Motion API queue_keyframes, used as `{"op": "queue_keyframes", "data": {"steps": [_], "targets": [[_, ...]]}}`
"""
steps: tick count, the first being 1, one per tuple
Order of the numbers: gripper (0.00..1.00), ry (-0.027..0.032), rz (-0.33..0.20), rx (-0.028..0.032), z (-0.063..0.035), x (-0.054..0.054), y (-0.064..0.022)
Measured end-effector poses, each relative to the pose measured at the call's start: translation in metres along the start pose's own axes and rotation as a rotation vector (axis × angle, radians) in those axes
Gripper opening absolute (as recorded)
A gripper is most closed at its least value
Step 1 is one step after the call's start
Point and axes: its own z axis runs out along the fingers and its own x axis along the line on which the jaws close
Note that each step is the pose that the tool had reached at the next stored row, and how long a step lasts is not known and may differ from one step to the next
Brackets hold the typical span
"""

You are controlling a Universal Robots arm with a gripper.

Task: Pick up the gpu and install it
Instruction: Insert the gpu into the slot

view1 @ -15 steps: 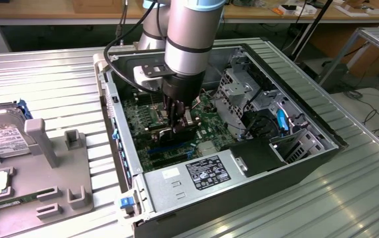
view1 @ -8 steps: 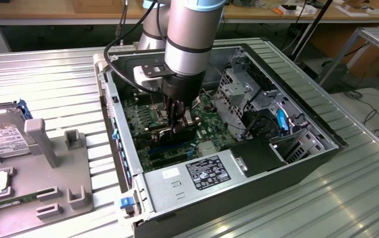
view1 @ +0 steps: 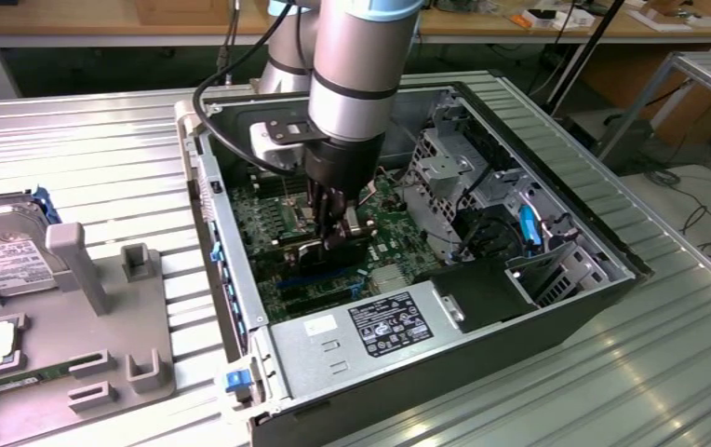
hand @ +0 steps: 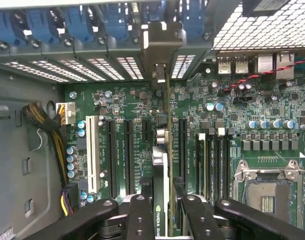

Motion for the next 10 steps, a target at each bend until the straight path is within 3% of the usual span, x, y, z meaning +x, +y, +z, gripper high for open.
{"op": "queue_keyframes", "data": {"steps": [10], "targets": [[0.27, -0.0001, 0.006, -0.0004, -0.0029, -0.0010, 0.0001]]}}
